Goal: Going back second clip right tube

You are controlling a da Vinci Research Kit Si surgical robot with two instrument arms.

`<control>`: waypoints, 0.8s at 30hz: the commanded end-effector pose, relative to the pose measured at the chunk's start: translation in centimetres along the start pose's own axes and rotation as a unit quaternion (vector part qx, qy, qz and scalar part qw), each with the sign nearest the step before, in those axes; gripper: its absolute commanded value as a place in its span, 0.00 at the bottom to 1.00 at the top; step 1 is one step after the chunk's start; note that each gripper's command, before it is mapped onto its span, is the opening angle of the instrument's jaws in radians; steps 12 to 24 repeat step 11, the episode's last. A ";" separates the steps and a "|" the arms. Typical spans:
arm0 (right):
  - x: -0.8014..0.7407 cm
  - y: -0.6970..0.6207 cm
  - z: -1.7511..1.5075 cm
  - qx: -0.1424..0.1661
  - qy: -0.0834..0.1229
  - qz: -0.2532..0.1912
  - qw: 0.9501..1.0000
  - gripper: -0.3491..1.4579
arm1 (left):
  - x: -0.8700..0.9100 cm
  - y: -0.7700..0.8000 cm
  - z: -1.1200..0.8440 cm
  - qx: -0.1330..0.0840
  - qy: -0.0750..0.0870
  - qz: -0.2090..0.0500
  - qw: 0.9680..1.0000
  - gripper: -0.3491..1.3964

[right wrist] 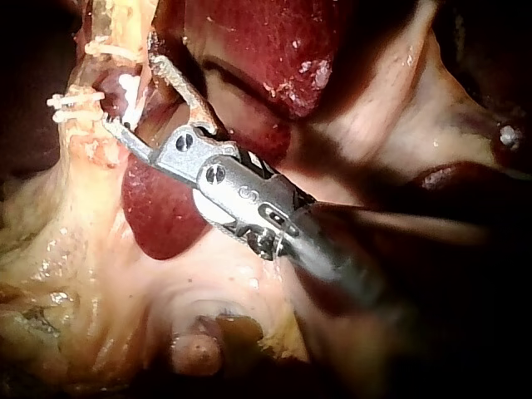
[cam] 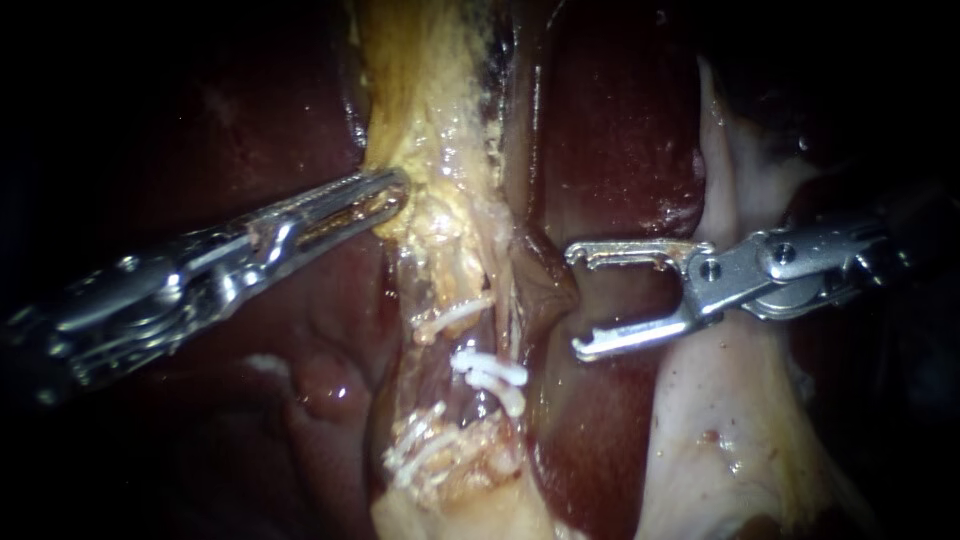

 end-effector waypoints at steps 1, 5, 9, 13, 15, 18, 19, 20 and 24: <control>0.00 0.00 0.00 0.000 0.000 0.000 1.000 0.52 | 0.00 -0.01 0.02 0.000 0.002 0.000 1.000 0.00; 0.01 -0.01 -0.01 0.001 0.000 0.000 1.000 0.52 | 0.00 -0.02 0.02 0.001 0.003 0.001 1.000 0.00; 0.00 -0.01 -0.03 0.001 0.000 0.000 1.000 0.52 | -0.01 -0.01 0.01 0.001 0.003 0.001 1.000 0.00; 0.00 -0.01 -0.03 0.001 0.000 0.000 1.000 0.52 | -0.02 -0.01 0.00 0.001 0.004 0.001 1.000 0.00; 0.00 -0.01 -0.03 0.001 0.000 0.000 1.000 0.52 | -0.02 -0.01 0.00 0.001 0.004 0.001 1.000 0.00; 0.00 -0.01 -0.03 0.001 0.000 0.000 1.000 0.52 | -0.02 -0.01 0.00 0.001 0.004 0.001 1.000 0.00; 0.00 -0.01 -0.03 0.001 0.000 0.000 1.000 0.52 | -0.02 -0.01 0.00 0.001 0.004 0.001 1.000 0.00; 0.00 -0.01 -0.03 0.001 0.000 0.000 1.000 0.52 | -0.02 -0.01 0.00 0.001 0.004 0.001 1.000 0.00; 0.00 -0.01 -0.03 0.001 0.000 0.000 1.000 0.52 | -0.02 -0.01 0.00 0.001 0.004 0.001 1.000 0.00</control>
